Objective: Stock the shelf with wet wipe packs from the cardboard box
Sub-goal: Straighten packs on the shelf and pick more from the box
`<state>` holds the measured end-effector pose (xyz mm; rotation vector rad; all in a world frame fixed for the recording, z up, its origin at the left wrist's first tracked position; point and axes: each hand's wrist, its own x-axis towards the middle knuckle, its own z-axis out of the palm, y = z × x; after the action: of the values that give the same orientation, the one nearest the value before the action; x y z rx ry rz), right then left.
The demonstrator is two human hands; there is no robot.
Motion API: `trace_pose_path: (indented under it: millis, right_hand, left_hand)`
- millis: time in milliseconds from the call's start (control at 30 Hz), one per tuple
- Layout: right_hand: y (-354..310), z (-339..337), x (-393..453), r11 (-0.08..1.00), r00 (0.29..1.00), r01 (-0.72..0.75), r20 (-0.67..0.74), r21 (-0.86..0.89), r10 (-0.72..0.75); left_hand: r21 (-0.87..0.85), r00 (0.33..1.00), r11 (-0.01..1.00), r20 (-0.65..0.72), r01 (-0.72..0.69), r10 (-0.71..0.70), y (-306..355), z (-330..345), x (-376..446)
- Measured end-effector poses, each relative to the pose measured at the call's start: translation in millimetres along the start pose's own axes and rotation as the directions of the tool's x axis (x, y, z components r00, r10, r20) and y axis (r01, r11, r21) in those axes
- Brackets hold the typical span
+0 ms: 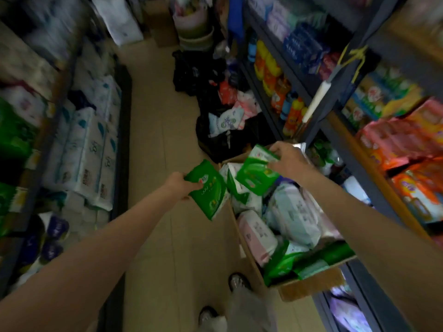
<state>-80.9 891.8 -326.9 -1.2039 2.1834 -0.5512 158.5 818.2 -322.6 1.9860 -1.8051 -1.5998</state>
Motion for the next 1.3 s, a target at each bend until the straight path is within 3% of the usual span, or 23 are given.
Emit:
trace_pose_path:
  millis: [33,100,167,300,400,567,700,867,967,1100,1300]
  right_hand:
    - [-17.3,-15.3,1.8,0.973,0.999,-0.035,-0.022,0.228,0.041]
    - [-53.4,-45.1,2.4,0.804,0.998,-0.066,0.046,0.591,0.049]
    - [-85.8,-66.5,1.5,0.635,0.983,-0.065,0.158,0.77,-0.092]
    - [-141.1,-88.3,0.7,0.647,0.931,0.079,0.176,0.759,-0.319]
    - [-177.5,-93.8,8.0,0.642,0.909,0.119,0.176,0.757,-0.377]
    - [-250.3,-71.0,2.7,0.696,0.837,0.139,0.292,0.705,-0.463]
    - [-317.8,-37.4,-23.2,0.709,0.692,0.208,0.411,0.674,-0.594]
    - [-407.4,-0.2,-84.9,0.566,0.578,0.152,0.392,0.81,-0.715]
    - [-460.4,27.9,-139.9,0.56,0.418,0.096,0.477,0.823,-0.773]
    - [-521.3,80.5,-232.5,0.575,0.238,0.153,0.535,0.804,-0.811]
    - [-600.6,143.6,-374.8,0.42,0.103,0.116,0.409,0.9,-0.907]
  left_hand:
    - [-0.086,1.0,0.996,-0.023,0.003,-0.005,8.7,-11.3,-5.8]
    - [-0.23,0.998,0.973,-0.061,-0.025,0.011,31.0,-31.9,-16.8]
    - [-0.351,0.996,0.933,-0.079,-0.076,0.052,56.6,-49.1,-27.2]
    - [-0.591,0.984,0.788,-0.07,-0.174,0.166,107.6,-77.2,-52.8]
    - [-0.629,0.967,0.736,-0.143,-0.252,0.21,119.5,-107.3,-71.7]
    - [-0.618,0.946,0.725,-0.29,-0.303,0.147,88.3,-173.7,-106.6]
    - [-0.545,0.886,0.748,-0.448,-0.379,0.122,43.7,-236.5,-152.9]
    - [-0.562,0.811,0.718,-0.584,-0.411,0.007,-42.3,-311.4,-233.4]
    - [-0.555,0.761,0.702,-0.648,-0.446,-0.029,-96.3,-348.3,-290.4]
    - [-0.511,0.664,0.678,-0.747,-0.529,-0.045,-150.9,-378.5,-365.5]
    - [-0.447,0.488,0.486,-0.871,-0.751,-0.048,-218.1,-405.7,-502.6]
